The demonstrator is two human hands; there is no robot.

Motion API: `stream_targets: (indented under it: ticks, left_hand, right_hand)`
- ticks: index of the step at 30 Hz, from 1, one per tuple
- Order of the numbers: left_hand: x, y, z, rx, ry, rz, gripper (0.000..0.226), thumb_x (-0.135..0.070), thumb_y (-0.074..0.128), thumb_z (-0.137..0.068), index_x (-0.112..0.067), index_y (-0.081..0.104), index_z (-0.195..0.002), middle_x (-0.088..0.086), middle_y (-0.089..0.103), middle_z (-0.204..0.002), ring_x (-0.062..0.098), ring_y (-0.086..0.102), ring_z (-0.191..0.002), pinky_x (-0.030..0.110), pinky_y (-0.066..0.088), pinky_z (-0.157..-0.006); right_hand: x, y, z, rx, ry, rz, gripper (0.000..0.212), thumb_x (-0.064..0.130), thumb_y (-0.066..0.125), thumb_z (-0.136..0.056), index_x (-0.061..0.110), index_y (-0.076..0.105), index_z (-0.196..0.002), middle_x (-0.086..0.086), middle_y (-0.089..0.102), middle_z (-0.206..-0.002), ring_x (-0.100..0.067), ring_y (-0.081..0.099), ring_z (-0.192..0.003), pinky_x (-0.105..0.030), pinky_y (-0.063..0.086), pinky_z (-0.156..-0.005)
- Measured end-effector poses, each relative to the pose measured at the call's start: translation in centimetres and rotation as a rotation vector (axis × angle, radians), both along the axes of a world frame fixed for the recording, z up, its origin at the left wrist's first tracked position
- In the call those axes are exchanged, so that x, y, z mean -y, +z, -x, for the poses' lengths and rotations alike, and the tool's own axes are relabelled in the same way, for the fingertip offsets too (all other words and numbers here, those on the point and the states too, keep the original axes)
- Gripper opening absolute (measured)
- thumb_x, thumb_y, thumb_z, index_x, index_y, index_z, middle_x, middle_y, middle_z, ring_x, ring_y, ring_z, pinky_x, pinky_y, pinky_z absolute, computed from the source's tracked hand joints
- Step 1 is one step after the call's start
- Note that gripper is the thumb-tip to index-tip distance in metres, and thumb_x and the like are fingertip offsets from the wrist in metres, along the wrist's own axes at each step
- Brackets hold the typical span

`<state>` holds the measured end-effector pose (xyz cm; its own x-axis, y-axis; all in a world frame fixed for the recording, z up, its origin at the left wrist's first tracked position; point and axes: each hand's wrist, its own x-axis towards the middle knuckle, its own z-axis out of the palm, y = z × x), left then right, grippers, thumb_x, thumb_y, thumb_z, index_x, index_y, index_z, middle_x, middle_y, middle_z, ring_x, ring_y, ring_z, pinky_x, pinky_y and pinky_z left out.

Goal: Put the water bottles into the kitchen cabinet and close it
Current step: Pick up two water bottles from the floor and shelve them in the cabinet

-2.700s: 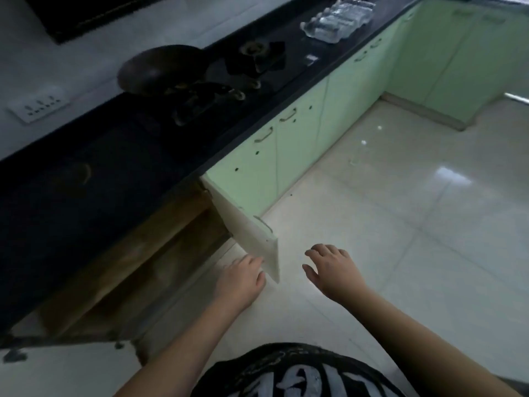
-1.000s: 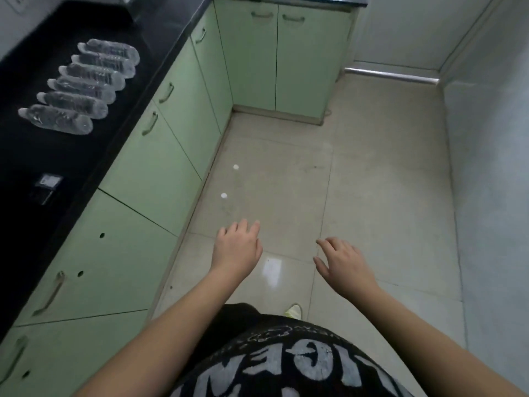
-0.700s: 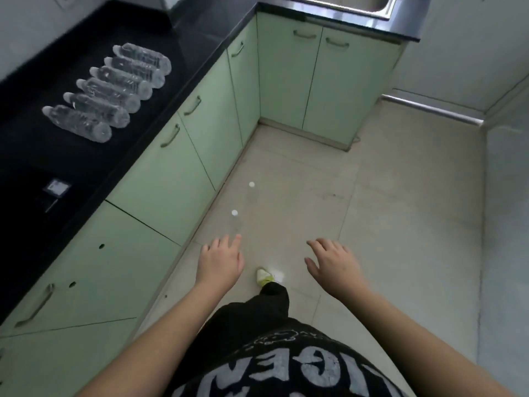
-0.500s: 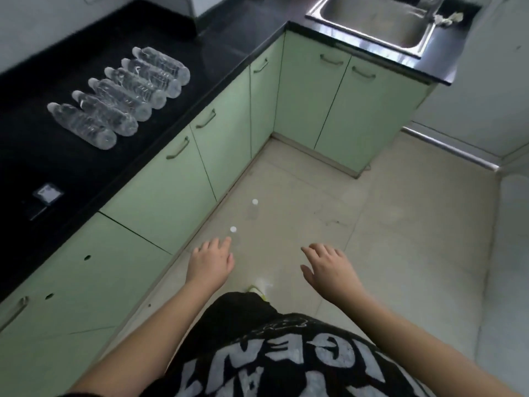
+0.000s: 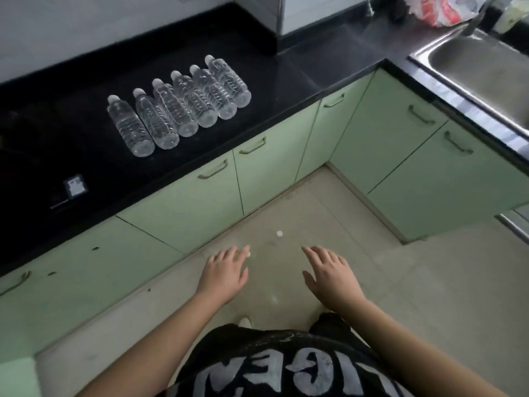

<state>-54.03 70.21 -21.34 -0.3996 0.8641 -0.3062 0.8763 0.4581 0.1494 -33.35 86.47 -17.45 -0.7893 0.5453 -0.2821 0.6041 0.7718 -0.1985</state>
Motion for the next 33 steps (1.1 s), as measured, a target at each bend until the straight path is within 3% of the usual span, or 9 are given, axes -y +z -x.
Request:
stream_targets:
  ticks: [4,8,11,19,25,29,33]
  left_hand:
    - [-3.3,-0.7,-2.7,0.003,0.165,0.025,0.053,-0.035,0.042,-0.089,-0.019,0.049,-0.14,0.006,0.064,-0.117,0.027,0.065,-0.101,0.039,0.051,-0.079]
    - [-5.8,-1.5,-7.0,0.013,0.386,0.024,0.054,-0.033,0.052,-0.082,-0.017,0.057,-0.133,0.006,0.068,-0.11,0.026,0.067,-0.094,0.037,0.054,-0.071]
    - [-7.2,-2.0,-10.1,0.039,0.54,0.063,0.056,-0.036,0.042,-0.079,-0.015,0.062,-0.127,0.007,0.069,-0.106,0.027,0.067,-0.091,0.038,0.054,-0.07]
    - [-9.7,-6.1,-13.7,0.096,0.822,0.105,0.053,-0.038,0.04,-0.081,-0.012,0.064,-0.12,0.012,0.068,-0.101,0.034,0.066,-0.089,0.042,0.052,-0.068]
    - [-9.5,-16.4,-13.0,0.006,0.829,-0.053,0.05,-0.035,0.04,-0.087,-0.01,0.057,-0.126,0.012,0.067,-0.104,0.034,0.066,-0.089,0.041,0.054,-0.068]
    - [-10.0,-25.5,-12.1,-0.01,0.894,-0.113,0.051,-0.033,0.04,-0.086,-0.007,0.057,-0.127,0.015,0.067,-0.107,0.036,0.066,-0.094,0.042,0.053,-0.07]
    - [-10.6,-34.9,-12.0,-0.011,0.91,-0.17,0.054,-0.036,0.043,-0.088,-0.006,0.054,-0.132,0.016,0.065,-0.114,0.035,0.064,-0.101,0.043,0.053,-0.074]
  right_hand:
    - [-5.5,-1.8,1.0,0.023,0.212,0.062,0.058,0.041,0.051,-0.093,0.019,0.04,-0.146,-0.006,0.052,-0.139,-0.029,0.053,-0.124,-0.041,0.044,-0.1]
    - [-12.0,-3.7,2.2,0.05,0.368,0.104,0.06,0.043,0.044,-0.096,0.02,0.029,-0.15,-0.004,0.043,-0.146,-0.026,0.045,-0.13,-0.039,0.038,-0.106]
    - [-15.7,-5.5,3.0,0.09,0.47,0.124,0.062,0.04,0.044,-0.096,0.018,0.027,-0.151,-0.005,0.042,-0.146,-0.027,0.042,-0.131,-0.039,0.035,-0.105]
    - [-17.3,-11.4,2.5,0.158,0.577,0.147,0.069,0.04,0.054,-0.091,0.014,0.031,-0.15,-0.01,0.05,-0.139,-0.031,0.051,-0.123,-0.042,0.042,-0.099]
    - [-16.4,-20.7,2.9,0.059,0.521,0.119,0.07,0.039,0.058,-0.086,0.011,0.036,-0.146,-0.015,0.051,-0.138,-0.034,0.054,-0.122,-0.042,0.048,-0.096]
    - [-16.0,-28.8,4.2,0.002,0.433,0.098,0.068,0.037,0.06,-0.087,0.01,0.037,-0.145,-0.015,0.047,-0.142,-0.033,0.049,-0.128,-0.042,0.043,-0.101]
    - [-16.3,-38.3,5.5,0.006,0.364,0.135,0.072,0.042,0.054,-0.092,0.01,0.027,-0.15,-0.014,0.035,-0.151,-0.032,0.038,-0.136,-0.043,0.033,-0.109]
